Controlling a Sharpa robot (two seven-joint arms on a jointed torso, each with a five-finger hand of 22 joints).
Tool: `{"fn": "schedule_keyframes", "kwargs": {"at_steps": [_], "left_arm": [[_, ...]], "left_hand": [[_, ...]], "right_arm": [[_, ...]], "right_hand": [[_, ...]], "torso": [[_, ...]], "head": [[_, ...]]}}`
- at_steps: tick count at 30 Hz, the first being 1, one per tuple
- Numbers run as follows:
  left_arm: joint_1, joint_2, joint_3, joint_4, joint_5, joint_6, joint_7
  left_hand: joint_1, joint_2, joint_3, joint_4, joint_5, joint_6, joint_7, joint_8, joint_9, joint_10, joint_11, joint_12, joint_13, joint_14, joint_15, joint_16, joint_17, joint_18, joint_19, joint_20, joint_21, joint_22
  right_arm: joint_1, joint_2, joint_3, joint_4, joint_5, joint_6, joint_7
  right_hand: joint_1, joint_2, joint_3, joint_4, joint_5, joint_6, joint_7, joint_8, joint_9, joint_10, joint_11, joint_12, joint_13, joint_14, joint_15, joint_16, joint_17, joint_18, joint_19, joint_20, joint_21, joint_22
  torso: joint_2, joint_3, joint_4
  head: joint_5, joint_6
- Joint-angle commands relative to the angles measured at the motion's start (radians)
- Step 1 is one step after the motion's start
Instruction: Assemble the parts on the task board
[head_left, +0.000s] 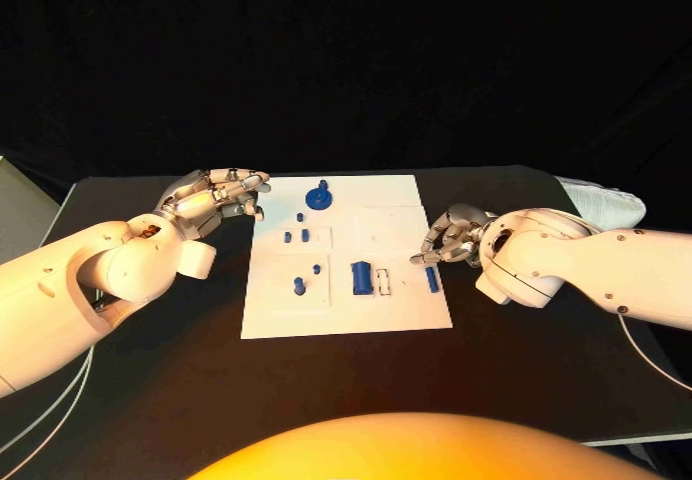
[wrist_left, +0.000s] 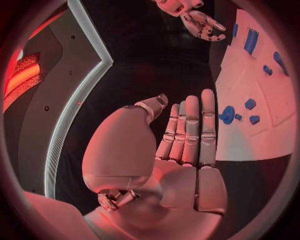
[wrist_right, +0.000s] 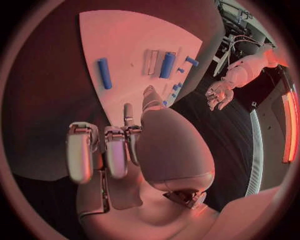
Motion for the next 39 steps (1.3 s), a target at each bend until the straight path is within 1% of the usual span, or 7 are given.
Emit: {"fn": "schedule_keyframes", "kwargs": {"at_steps": [1,7,14,17,22,30,39], "left_arm": [[-0.001,0.002,0.000,0.001,-0.001,0.019,0.007],[-0.001,0.004,0.000,-0.001,-0.001,0.021,0.007],[-0.001,0.005,0.000,-0.002,-0.001,0.023,0.006],[-0.001,0.005,0.000,-0.002,-0.001,0.022,0.005],[-0.001,0.004,0.000,-0.002,-0.001,0.022,0.005],[-0.001,0.003,0.000,-0.002,-0.001,0.022,0.004],[-0.001,0.004,0.000,-0.002,-0.001,0.023,0.004]], "left_hand": [[-0.004,0.010,-0.002,0.007,0.001,-0.005,0.000,0.006,-0.001,-0.007,0.002,-0.005,-0.001,0.000,0.005,-0.004,0.001,0.013,0.007,-0.002,-0.005,-0.002],[-0.006,0.009,-0.003,0.009,0.001,-0.005,0.000,0.006,-0.002,-0.007,0.002,-0.005,-0.001,0.000,0.005,-0.004,0.001,0.013,0.007,-0.001,-0.005,-0.002],[-0.008,0.009,-0.004,0.011,0.001,-0.005,0.000,0.007,-0.002,-0.007,0.002,-0.005,-0.001,0.000,0.005,-0.004,0.002,0.013,0.007,-0.001,-0.006,-0.003],[-0.008,0.009,-0.004,0.011,0.001,-0.005,0.000,0.007,-0.002,-0.007,0.002,-0.005,-0.001,0.000,0.005,-0.004,0.002,0.013,0.007,-0.001,-0.006,-0.003],[-0.008,0.009,-0.004,0.011,0.001,-0.005,0.000,0.007,-0.002,-0.007,0.002,-0.005,-0.001,0.000,0.005,-0.004,0.002,0.013,0.007,-0.001,-0.006,-0.003],[-0.008,0.009,-0.004,0.011,0.001,-0.005,0.000,0.007,-0.002,-0.007,0.002,-0.005,-0.001,0.000,0.005,-0.004,0.002,0.013,0.007,-0.001,-0.006,-0.003],[-0.008,0.009,-0.004,0.011,0.001,-0.005,0.000,0.007,-0.002,-0.007,0.002,-0.005,-0.001,0.000,0.005,-0.004,0.002,0.013,0.007,-0.001,-0.006,-0.003]], "right_arm": [[-0.002,-0.021,0.000,0.002,-0.017,-0.028,-0.001],[-0.014,-0.045,-0.002,-0.004,-0.071,-0.002,-0.058],[-0.049,-0.031,-0.004,-0.016,-0.094,-0.013,-0.080],[-0.061,-0.022,-0.004,-0.019,-0.096,-0.013,-0.083],[-0.074,-0.013,-0.004,-0.022,-0.100,-0.005,-0.085],[-0.091,0.000,-0.005,-0.018,-0.104,-0.001,-0.086],[-0.103,0.022,-0.005,-0.017,-0.134,-0.018,-0.086]], "right_hand": [[-0.009,-0.014,0.007,0.000,0.019,-0.010,0.005,-0.018,-0.006,0.031,0.013,-0.005,0.172,0.103,0.010,0.004,0.263,-0.020,0.073,0.008,0.003,0.216],[-0.077,-0.039,0.004,0.003,0.029,0.045,-0.009,-0.007,0.003,0.014,0.003,-0.028,0.153,0.103,0.003,0.004,0.263,-0.017,0.069,0.008,-0.014,0.211],[-0.097,-0.051,0.003,0.002,0.026,0.040,-0.009,-0.012,0.003,0.006,0.002,-0.039,0.144,0.103,0.002,0.004,0.263,-0.015,0.066,0.006,-0.025,0.208],[-0.098,-0.053,0.002,0.002,0.026,0.040,-0.009,-0.013,0.003,0.007,0.002,-0.038,0.145,0.103,0.002,0.004,0.263,-0.015,0.066,0.006,-0.025,0.208],[-0.099,-0.051,0.009,0.002,0.029,0.057,-0.014,-0.002,0.010,0.008,-0.001,-0.036,0.146,0.103,0.000,0.004,0.263,-0.015,0.067,0.005,-0.021,0.209],[-0.097,-0.051,0.014,0.001,0.035,0.071,-0.019,0.009,0.016,0.007,-0.005,-0.037,0.146,0.103,-0.003,0.004,0.263,-0.015,0.068,0.002,-0.021,0.210],[-0.070,-0.043,0.038,0.000,0.059,0.098,-0.034,0.040,0.035,0.013,-0.019,-0.029,0.152,0.103,-0.015,0.004,0.263,-0.017,0.071,-0.008,-0.012,0.214]], "torso": [[0.000,-0.0002,-0.0006],[-0.002,-0.0007,-0.0003],[0.002,0.0000,0.0050],[0.002,-0.0007,0.0031],[0.002,-0.0012,0.0040],[0.002,-0.0001,0.0026],[0.002,0.0001,0.0042]], "head": [[-0.010,0.002],[-0.017,0.001],[-0.023,0.002],[-0.021,0.001],[-0.020,-0.003],[-0.020,-0.005],[-0.017,-0.005]]}}
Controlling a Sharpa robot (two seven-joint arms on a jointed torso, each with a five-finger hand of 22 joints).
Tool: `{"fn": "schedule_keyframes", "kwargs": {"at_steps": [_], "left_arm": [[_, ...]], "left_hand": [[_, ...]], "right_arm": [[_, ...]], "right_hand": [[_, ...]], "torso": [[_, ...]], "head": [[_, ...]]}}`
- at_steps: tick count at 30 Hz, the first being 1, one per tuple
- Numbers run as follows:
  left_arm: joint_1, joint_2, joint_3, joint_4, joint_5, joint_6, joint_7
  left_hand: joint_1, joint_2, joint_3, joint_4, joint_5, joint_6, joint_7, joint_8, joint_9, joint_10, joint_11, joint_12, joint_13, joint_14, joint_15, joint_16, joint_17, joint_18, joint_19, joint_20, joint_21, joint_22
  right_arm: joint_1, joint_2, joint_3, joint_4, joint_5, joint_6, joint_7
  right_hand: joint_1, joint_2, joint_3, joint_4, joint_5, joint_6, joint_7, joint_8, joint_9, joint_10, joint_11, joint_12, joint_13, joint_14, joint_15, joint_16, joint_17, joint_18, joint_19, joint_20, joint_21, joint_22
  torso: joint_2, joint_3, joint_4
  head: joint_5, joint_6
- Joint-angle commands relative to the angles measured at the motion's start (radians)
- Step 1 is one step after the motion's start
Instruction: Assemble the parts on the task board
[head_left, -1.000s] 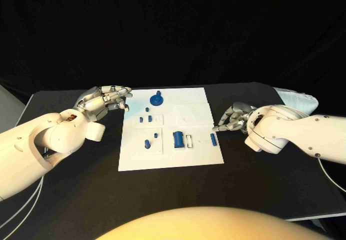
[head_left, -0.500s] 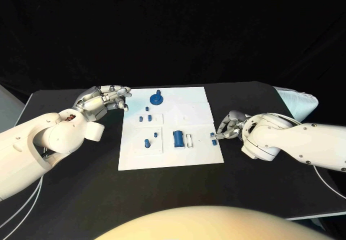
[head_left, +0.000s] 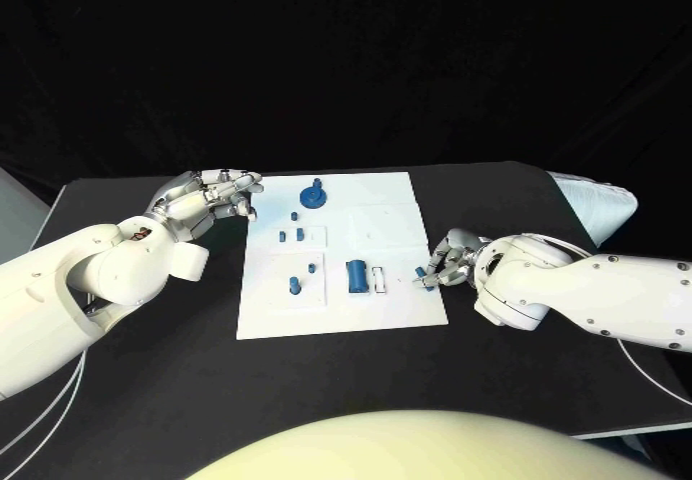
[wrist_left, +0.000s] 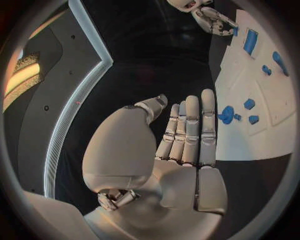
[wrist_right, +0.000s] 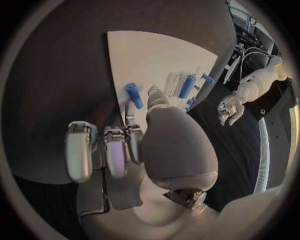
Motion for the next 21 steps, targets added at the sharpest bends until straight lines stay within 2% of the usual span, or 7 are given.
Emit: {"fn": "schedule_keyframes", "kwargs": {"at_steps": [1,10,14,15,16,19,21], "left_arm": [[-0.001,0.001,0.000,0.001,-0.001,0.016,0.006],[-0.001,0.001,0.000,0.001,-0.001,0.017,0.006],[-0.002,0.000,0.000,0.001,-0.001,0.017,0.006],[-0.002,0.000,0.000,0.002,-0.001,0.017,0.006],[-0.002,-0.001,0.000,0.002,-0.002,0.017,0.006],[-0.002,-0.002,0.000,0.002,-0.002,0.017,0.005],[-0.003,-0.002,0.000,0.002,-0.002,0.017,0.005]], "left_hand": [[-0.004,0.005,-0.002,0.011,0.001,-0.006,0.000,0.008,-0.002,-0.008,0.002,-0.005,-0.001,0.000,0.005,-0.004,0.002,0.013,0.008,-0.001,-0.009,-0.002],[-0.004,0.005,-0.002,0.011,0.001,-0.006,0.000,0.008,-0.002,-0.008,0.002,-0.005,-0.001,0.000,0.005,-0.004,0.002,0.013,0.008,-0.001,-0.009,-0.002],[-0.004,0.005,-0.002,0.011,0.001,-0.006,0.000,0.008,-0.002,-0.008,0.002,-0.005,-0.001,0.000,0.005,-0.004,0.002,0.013,0.008,-0.001,-0.009,-0.002],[-0.004,0.005,-0.002,0.011,0.001,-0.006,0.000,0.008,-0.002,-0.008,0.002,-0.005,-0.001,0.000,0.005,-0.004,0.002,0.013,0.008,-0.001,-0.009,-0.002],[-0.004,0.005,-0.002,0.011,0.001,-0.006,0.000,0.008,-0.002,-0.008,0.002,-0.005,-0.001,0.000,0.005,-0.004,0.002,0.013,0.008,-0.001,-0.009,-0.002],[-0.004,0.005,-0.002,0.011,0.001,-0.006,0.000,0.008,-0.002,-0.008,0.002,-0.005,-0.001,0.000,0.005,-0.004,0.002,0.013,0.008,-0.001,-0.009,-0.002],[-0.004,0.005,-0.002,0.011,0.001,-0.006,0.000,0.008,-0.002,-0.008,0.002,-0.005,-0.001,0.000,0.005,-0.004,0.002,0.013,0.008,-0.001,-0.009,-0.002]], "right_arm": [[-0.002,0.004,0.000,-0.005,-0.036,-0.001,-0.015],[-0.007,0.017,-0.001,-0.027,-0.043,0.015,-0.016],[-0.013,0.026,-0.002,-0.032,-0.061,0.025,-0.017],[-0.014,0.028,-0.002,-0.032,-0.065,0.027,-0.017],[-0.015,0.029,-0.002,-0.032,-0.070,0.031,-0.017],[-0.018,0.033,-0.002,-0.031,-0.080,0.045,-0.017],[-0.018,0.034,-0.002,-0.030,-0.083,0.051,-0.017]], "right_hand": [[0.016,0.003,0.010,-0.001,0.006,0.005,-0.003,0.006,0.003,0.016,-0.008,0.004,0.152,0.104,-0.009,0.004,0.263,-0.017,0.071,-0.011,0.002,0.214],[0.037,0.008,0.027,-0.003,0.034,-0.004,-0.003,0.008,0.006,0.013,-0.010,0.000,0.150,0.104,-0.011,0.004,0.263,-0.017,0.070,-0.014,-0.001,0.214],[0.116,0.023,0.077,-0.015,0.052,-0.007,-0.007,0.008,0.005,0.012,-0.013,-0.001,0.149,0.104,-0.015,0.004,0.263,-0.018,0.071,-0.018,0.001,0.215],[0.138,0.026,0.096,-0.017,0.028,-0.006,-0.007,0.007,0.004,0.011,-0.014,-0.001,0.149,0.104,-0.016,0.004,0.263,-0.018,0.071,-0.019,0.001,0.216],[0.181,0.027,0.153,-0.016,-0.043,-0.003,-0.006,0.003,-0.001,0.010,-0.014,-0.002,0.149,0.104,-0.016,0.004,0.263,-0.018,0.071,-0.021,0.002,0.216],[0.204,-0.025,0.293,-0.009,-0.026,0.012,-0.002,-0.004,-0.010,0.009,-0.010,-0.002,0.150,0.104,-0.013,0.004,0.263,-0.019,0.073,-0.018,0.005,0.219],[0.195,-0.041,0.334,-0.011,-0.014,0.015,-0.002,-0.003,-0.011,0.010,-0.010,-0.002,0.150,0.104,-0.013,0.004,0.263,-0.019,0.073,-0.018,0.005,0.220]], "torso": [[0.000,0.0000,0.0003],[0.000,0.0008,0.0011],[0.000,0.0004,0.0025],[0.000,0.0004,0.0026],[0.001,0.0005,0.0032],[0.000,-0.0002,0.0008],[0.000,-0.0003,-0.0004]], "head": [[0.002,0.000],[0.007,0.000],[0.010,0.000],[0.010,0.000],[0.010,0.000],[0.013,0.000],[0.013,0.000]]}}
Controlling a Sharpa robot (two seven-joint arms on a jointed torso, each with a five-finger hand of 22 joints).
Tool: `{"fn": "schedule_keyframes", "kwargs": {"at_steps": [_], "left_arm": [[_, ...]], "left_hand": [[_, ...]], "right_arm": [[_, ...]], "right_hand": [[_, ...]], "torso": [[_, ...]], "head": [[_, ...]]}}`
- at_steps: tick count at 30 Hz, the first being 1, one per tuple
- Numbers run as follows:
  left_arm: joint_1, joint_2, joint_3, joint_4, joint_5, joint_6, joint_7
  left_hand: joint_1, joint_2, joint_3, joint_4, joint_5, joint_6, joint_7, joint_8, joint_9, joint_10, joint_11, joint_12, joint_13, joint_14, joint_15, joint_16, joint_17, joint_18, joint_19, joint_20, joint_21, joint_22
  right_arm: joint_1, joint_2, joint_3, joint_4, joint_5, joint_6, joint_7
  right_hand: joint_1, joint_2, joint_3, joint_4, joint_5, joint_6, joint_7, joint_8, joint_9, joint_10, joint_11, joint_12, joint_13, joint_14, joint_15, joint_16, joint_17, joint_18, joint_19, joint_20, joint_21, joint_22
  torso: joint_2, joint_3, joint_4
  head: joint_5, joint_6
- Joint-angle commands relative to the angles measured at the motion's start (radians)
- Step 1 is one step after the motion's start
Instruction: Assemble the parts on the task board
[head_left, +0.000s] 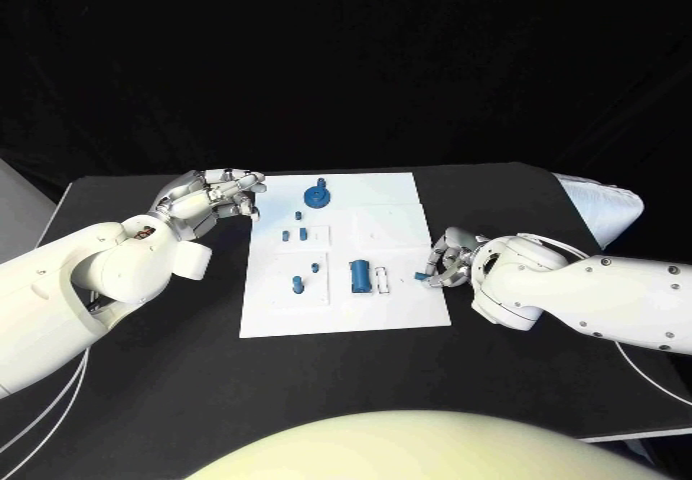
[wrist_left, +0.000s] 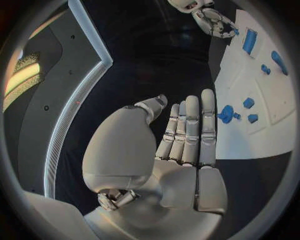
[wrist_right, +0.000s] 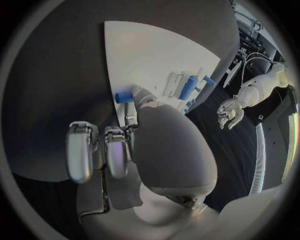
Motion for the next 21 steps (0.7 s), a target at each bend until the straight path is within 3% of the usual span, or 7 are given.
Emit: {"fn": "schedule_keyframes", "kwargs": {"at_steps": [1,13,21], "left_arm": [[-0.001,0.001,0.000,0.002,-0.002,0.016,0.006],[-0.002,0.000,0.000,0.003,-0.002,0.016,0.005],[-0.002,-0.001,0.000,0.003,-0.003,0.016,0.005]], "left_hand": [[-0.004,0.005,0.000,0.004,0.001,-0.006,0.000,0.004,-0.002,-0.008,0.002,-0.005,-0.001,0.000,0.005,-0.004,0.001,0.013,0.008,-0.001,-0.003,-0.001],[-0.003,0.006,-0.001,0.006,0.001,-0.006,-0.001,0.005,-0.002,-0.008,0.002,-0.004,-0.001,0.000,0.005,-0.004,0.001,0.013,0.009,-0.001,-0.005,-0.002],[-0.003,0.006,-0.001,0.006,0.001,-0.006,-0.001,0.005,-0.002,-0.008,0.002,-0.004,-0.001,0.000,0.005,-0.004,0.001,0.013,0.009,-0.001,-0.005,-0.002]], "right_arm": [[-0.010,0.003,-0.006,0.000,-0.030,0.051,-0.019],[-0.011,0.005,-0.006,0.015,-0.056,0.046,-0.018],[-0.003,0.006,-0.006,0.040,-0.073,0.017,-0.014]], "right_hand": [[-0.012,-0.024,0.061,-0.004,0.024,0.010,-0.002,0.002,-0.018,0.010,-0.005,-0.002,0.149,0.102,-0.003,0.004,0.264,-0.019,0.073,-0.004,0.005,0.220],[-0.073,-0.066,0.145,-0.007,0.064,0.009,-0.002,0.005,-0.014,0.010,-0.004,-0.003,0.149,0.102,-0.004,0.004,0.264,-0.019,0.073,-0.004,0.004,0.221],[-0.130,-0.072,0.187,-0.002,0.113,0.033,-0.016,0.015,-0.008,0.020,-0.016,0.005,0.155,0.102,-0.013,0.004,0.264,-0.021,0.077,-0.009,0.017,0.226]], "torso": [[0.000,-0.0008,-0.0028],[-0.001,-0.0008,-0.0020],[-0.001,-0.0021,-0.0025]], "head": [[0.002,0.000],[0.003,0.000],[0.005,0.000]]}}
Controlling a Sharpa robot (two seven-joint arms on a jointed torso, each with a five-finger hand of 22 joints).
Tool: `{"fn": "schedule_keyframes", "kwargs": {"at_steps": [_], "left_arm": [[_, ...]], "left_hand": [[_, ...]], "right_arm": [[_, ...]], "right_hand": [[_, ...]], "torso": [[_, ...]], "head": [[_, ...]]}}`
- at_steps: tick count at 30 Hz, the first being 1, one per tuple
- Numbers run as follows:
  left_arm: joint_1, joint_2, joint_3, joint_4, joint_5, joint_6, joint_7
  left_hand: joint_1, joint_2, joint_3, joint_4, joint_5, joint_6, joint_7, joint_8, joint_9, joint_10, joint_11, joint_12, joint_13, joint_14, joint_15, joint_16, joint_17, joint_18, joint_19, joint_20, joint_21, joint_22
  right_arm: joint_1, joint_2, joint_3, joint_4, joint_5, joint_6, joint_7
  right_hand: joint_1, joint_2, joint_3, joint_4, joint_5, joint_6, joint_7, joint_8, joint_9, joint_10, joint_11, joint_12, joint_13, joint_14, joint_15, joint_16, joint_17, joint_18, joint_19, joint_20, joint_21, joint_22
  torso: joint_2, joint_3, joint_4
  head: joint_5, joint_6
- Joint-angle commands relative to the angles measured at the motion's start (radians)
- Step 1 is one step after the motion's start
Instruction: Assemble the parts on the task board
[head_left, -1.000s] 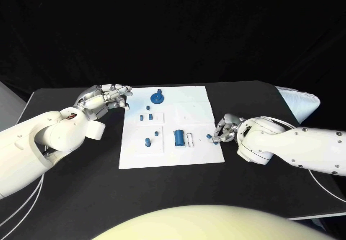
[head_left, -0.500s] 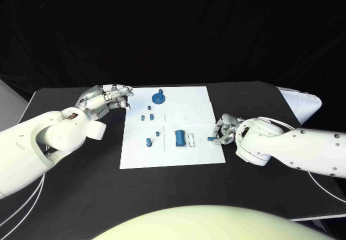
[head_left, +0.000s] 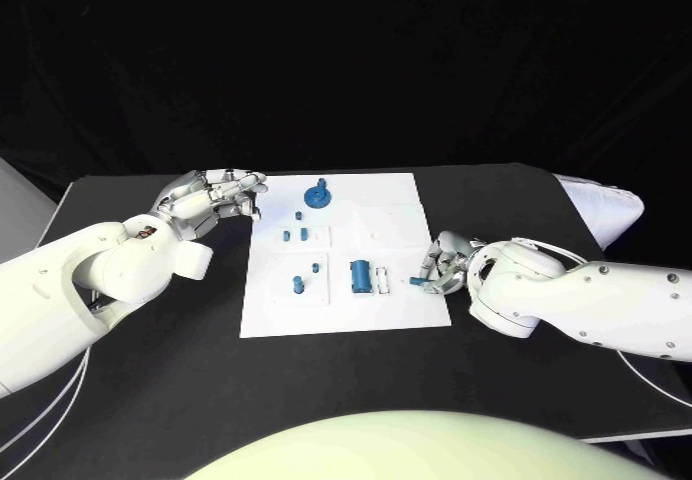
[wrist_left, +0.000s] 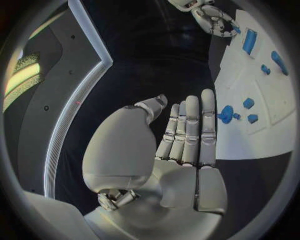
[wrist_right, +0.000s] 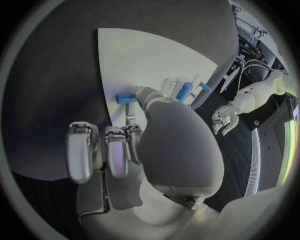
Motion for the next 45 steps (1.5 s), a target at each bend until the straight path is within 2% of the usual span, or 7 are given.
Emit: {"fn": "schedule_keyframes", "kwargs": {"at_steps": [1,7,14,19,28,36,45], "left_arm": [[-0.001,0.000,0.000,0.003,-0.003,0.016,0.006],[-0.001,0.000,0.000,0.004,-0.003,0.016,0.006],[-0.001,-0.001,0.000,0.005,-0.003,0.016,0.006],[-0.001,-0.001,0.000,0.006,-0.003,0.016,0.005],[-0.001,-0.003,0.000,0.008,-0.003,0.019,0.003],[-0.001,-0.005,0.000,0.009,-0.003,0.019,0.002],[-0.001,-0.005,0.000,0.009,-0.003,0.021,0.001]], "left_hand": [[-0.003,0.006,-0.001,0.006,0.001,-0.006,-0.001,0.005,-0.001,-0.008,0.002,-0.004,-0.001,0.000,0.005,-0.004,0.001,0.013,0.009,0.000,-0.005,-0.001],[-0.002,0.007,-0.001,0.007,0.001,-0.006,-0.001,0.005,-0.001,-0.009,0.002,-0.004,-0.001,0.000,0.005,-0.004,0.002,0.013,0.009,0.000,-0.006,-0.001],[-0.002,0.007,-0.001,0.007,0.001,-0.006,-0.001,0.005,-0.001,-0.009,0.002,-0.004,-0.001,0.000,0.005,-0.004,0.002,0.013,0.009,0.000,-0.006,-0.001],[-0.002,0.007,-0.001,0.007,0.001,-0.006,-0.001,0.005,-0.001,-0.009,0.002,-0.004,-0.001,0.000,0.005,-0.004,0.002,0.013,0.009,0.000,-0.006,-0.001],[-0.003,0.008,-0.002,0.009,0.001,-0.006,-0.001,0.006,-0.001,-0.009,0.002,-0.004,-0.001,0.000,0.005,-0.003,0.002,0.014,0.010,0.000,-0.007,-0.002],[-0.003,0.008,-0.002,0.009,0.001,-0.006,-0.001,0.006,-0.001,-0.009,0.002,-0.004,-0.001,0.000,0.005,-0.003,0.002,0.014,0.010,0.000,-0.007,-0.002],[-0.003,0.008,-0.002,0.009,0.001,-0.006,-0.001,0.006,-0.001,-0.009,0.002,-0.004,-0.001,0.000,0.005,-0.003,0.002,0.014,0.010,0.000,-0.007,-0.002]], "right_arm": [[0.005,0.001,-0.001,0.014,-0.023,0.000,-0.011],[0.032,0.011,0.000,0.034,-0.005,-0.041,0.013],[0.047,0.043,0.000,0.036,0.024,-0.050,0.033],[0.049,0.073,0.000,0.021,0.046,-0.035,0.029],[0.045,0.114,0.000,-0.015,0.081,0.012,0.006],[0.043,0.125,-0.001,-0.023,0.078,0.045,-0.009],[0.042,0.130,-0.001,-0.032,0.068,0.076,-0.014]], "right_hand": [[-0.028,0.004,0.010,0.005,0.008,0.016,-0.005,0.007,0.006,0.026,-0.009,0.014,0.162,0.106,-0.011,0.004,0.263,-0.018,0.078,-0.011,0.008,0.228],[-0.082,0.013,0.025,0.009,0.003,0.045,-0.020,0.010,0.007,0.069,-0.022,0.074,0.214,0.106,-0.022,0.004,0.263,-0.023,0.085,-0.020,0.037,0.237],[-0.115,0.026,0.038,0.010,0.006,0.056,-0.026,0.009,0.007,0.080,-0.028,0.089,0.228,0.106,-0.027,0.004,0.263,-0.025,0.087,-0.025,0.049,0.240],[-0.136,0.025,0.041,0.010,0.005,0.057,-0.027,0.007,0.006,0.080,-0.029,0.088,0.228,0.106,-0.029,0.004,0.263,-0.025,0.087,-0.027,0.048,0.240],[-0.159,0.019,0.040,0.010,-0.002,0.057,-0.025,0.004,0.005,0.079,-0.028,0.087,0.227,0.106,-0.028,0.004,0.263,-0.024,0.086,-0.028,0.043,0.239],[-0.189,0.017,0.035,0.011,-0.013,0.060,-0.024,0.001,0.004,0.079,-0.026,0.087,0.228,0.106,-0.027,0.004,0.263,-0.024,0.086,-0.027,0.042,0.240],[-0.215,0.015,0.028,0.011,-0.024,0.059,-0.022,-0.003,0.003,0.078,-0.025,0.084,0.226,0.106,-0.025,0.004,0.263,-0.024,0.086,-0.026,0.040,0.239]], "torso": [[0.001,-0.0002,-0.0003],[0.000,-0.0009,-0.0008],[0.000,-0.0011,0.0014],[0.000,-0.0021,-0.0005],[0.001,0.0003,0.0005],[0.001,0.0007,-0.0009],[0.001,0.0010,0.0002]], "head": [[0.000,0.000],[0.001,0.000],[0.002,0.000],[0.001,0.000],[0.003,0.000],[0.005,0.000],[0.005,0.000]]}}
